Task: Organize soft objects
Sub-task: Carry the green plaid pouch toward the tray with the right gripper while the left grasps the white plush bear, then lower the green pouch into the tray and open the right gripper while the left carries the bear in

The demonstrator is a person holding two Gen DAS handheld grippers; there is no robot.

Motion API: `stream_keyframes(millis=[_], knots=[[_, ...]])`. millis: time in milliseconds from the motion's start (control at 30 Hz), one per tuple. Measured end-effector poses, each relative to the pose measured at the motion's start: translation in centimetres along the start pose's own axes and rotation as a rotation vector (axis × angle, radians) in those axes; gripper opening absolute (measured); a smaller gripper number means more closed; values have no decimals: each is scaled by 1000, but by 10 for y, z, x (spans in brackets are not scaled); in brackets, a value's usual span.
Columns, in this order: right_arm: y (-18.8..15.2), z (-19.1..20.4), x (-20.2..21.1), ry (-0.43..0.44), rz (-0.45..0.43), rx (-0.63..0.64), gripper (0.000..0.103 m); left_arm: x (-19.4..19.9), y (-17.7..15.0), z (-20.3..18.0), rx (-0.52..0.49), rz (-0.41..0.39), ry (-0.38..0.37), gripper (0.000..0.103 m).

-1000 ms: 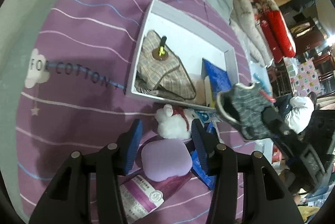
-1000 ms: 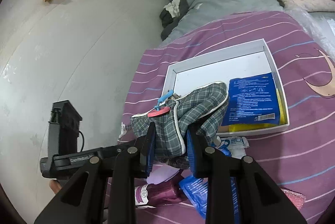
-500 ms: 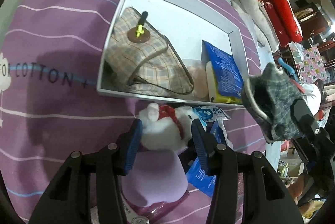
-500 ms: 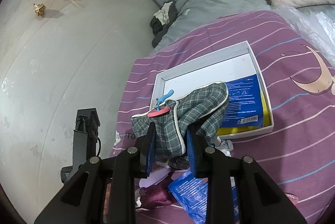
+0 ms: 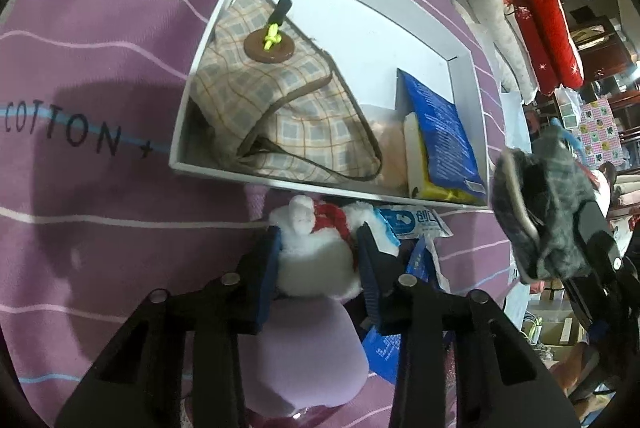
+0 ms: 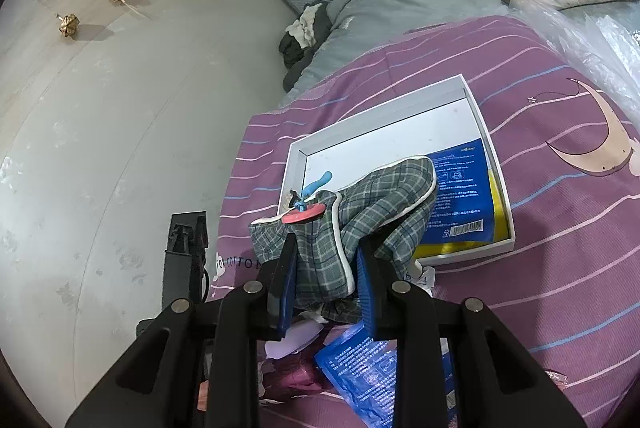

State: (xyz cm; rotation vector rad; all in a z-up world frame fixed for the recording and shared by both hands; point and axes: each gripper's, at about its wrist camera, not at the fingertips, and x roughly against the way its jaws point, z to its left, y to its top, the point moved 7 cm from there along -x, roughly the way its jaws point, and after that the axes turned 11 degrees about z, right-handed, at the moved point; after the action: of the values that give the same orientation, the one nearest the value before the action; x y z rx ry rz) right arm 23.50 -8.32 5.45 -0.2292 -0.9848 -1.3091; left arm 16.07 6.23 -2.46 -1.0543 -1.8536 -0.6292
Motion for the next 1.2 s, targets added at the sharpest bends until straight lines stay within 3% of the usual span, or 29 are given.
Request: stream_keyframes(millis=[200, 400, 667, 867, 1067, 1200], knots=[[0, 0, -2, -4, -1, -6, 26, 16, -5, -9, -31, -40, -15, 36], [0, 0, -9, -23, -3, -15, 26, 53, -11, -15, -64, -149, -22, 36], [1, 2, -28, -46, 7, -21, 26, 75, -7, -14, -63, -263, 28, 36], [16, 3, -40, -103, -34, -34, 26, 87, 7, -6, -29, -429, 53, 36], [40, -2, -48, -84, -78, -78, 26, 94, 17, 11, 19, -534, 56, 36], [52, 0, -64, -40, -96, -93, 13, 96, 20, 20, 45, -568, 84, 36]])
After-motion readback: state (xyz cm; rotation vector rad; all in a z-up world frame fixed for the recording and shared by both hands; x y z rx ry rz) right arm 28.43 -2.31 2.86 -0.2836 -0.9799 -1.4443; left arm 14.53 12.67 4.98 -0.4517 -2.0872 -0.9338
